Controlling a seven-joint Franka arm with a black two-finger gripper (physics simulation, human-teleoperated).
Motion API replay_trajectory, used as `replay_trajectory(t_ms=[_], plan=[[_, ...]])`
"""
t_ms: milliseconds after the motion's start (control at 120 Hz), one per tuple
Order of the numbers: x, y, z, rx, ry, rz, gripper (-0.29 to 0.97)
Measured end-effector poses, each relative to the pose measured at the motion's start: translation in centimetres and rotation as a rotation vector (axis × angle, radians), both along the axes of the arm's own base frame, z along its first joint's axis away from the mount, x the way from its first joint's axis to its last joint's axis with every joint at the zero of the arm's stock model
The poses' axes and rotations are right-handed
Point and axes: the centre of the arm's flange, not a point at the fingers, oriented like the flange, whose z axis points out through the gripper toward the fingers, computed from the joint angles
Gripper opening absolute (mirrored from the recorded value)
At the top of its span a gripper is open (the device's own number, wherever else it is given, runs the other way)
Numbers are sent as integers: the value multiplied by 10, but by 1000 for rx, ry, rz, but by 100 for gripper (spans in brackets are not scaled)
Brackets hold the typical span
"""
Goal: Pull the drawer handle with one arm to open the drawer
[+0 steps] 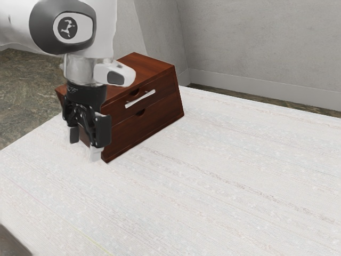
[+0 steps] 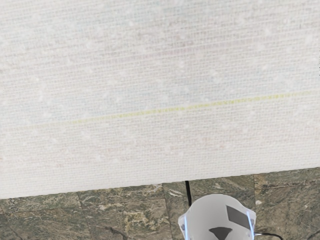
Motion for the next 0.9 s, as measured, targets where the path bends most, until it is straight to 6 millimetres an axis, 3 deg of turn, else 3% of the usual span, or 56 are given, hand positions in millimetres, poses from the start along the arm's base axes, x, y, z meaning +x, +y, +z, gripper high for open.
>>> replay_trajectory(t_ms=[92, 258, 308, 400, 450, 500, 625, 733, 900], plan=[[22, -3, 6, -20, -152, -81, 68], [39, -6, 27, 30, -316, -200, 68], [65, -6, 24, 55, -342, -214, 68], [137, -5, 4, 111, -391, -232, 68], [161, 7, -8, 131, -406, -229, 68], [173, 16, -15, 141, -417, -231, 68], [210, 43, -56, 172, -411, -229, 68], [231, 53, -80, 208, -413, -241, 67], [237, 67, -91, 330, -373, -240, 57]])
